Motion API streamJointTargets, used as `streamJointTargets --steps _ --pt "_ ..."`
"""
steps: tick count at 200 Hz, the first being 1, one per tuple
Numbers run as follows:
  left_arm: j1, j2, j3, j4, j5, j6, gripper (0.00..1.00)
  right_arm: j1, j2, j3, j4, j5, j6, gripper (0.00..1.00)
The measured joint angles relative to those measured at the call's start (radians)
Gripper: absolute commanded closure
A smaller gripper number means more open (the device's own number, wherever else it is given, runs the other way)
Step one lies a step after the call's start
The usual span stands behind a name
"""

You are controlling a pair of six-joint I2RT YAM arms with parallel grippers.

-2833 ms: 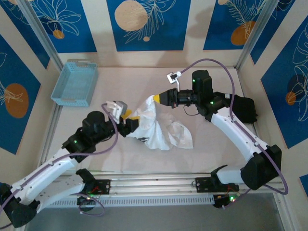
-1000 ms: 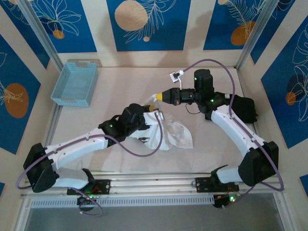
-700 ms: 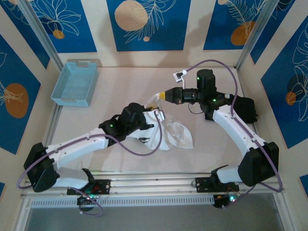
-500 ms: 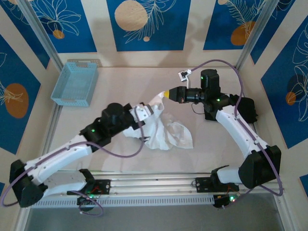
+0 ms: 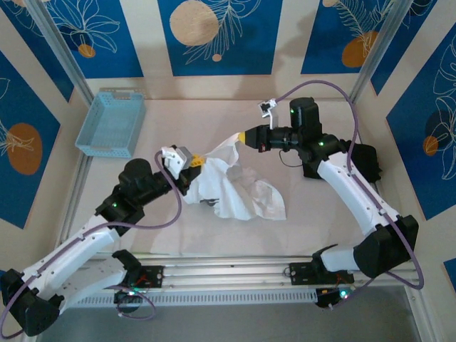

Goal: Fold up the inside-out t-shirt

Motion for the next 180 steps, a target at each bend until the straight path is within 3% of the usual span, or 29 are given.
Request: streamJointTargets --steps 57,90,130,164,180 --pt "-0.02 0.102 -0.142 0.055 0.129 -0.109 1.0 -0.003 0.006 -0.075 -0.02 -0.036 -0.016 1.0" --pt "-0.121 0.211 -0.168 0.127 0.172 -0.13 1.0 0.029 0.015 -0.099 -0.071 -0.013 -0.064 1.0" --pt "-0.217 0.281 -0.193 0.182 0.213 -0.129 1.0 0.054 -0.045 -0.272 -0.126 0.019 -0.075 1.0" --pt "-0.261 0.321 -0.224 0.167 0.232 -0.128 0.66 0.102 -0.125 -0.401 -0.159 0.029 -0.051 0.85" --pt "-0.266 0.31 -0.248 0.164 0.23 -0.136 0.56 0.123 -0.132 -0.438 -0.182 0.044 -0.042 0.74"
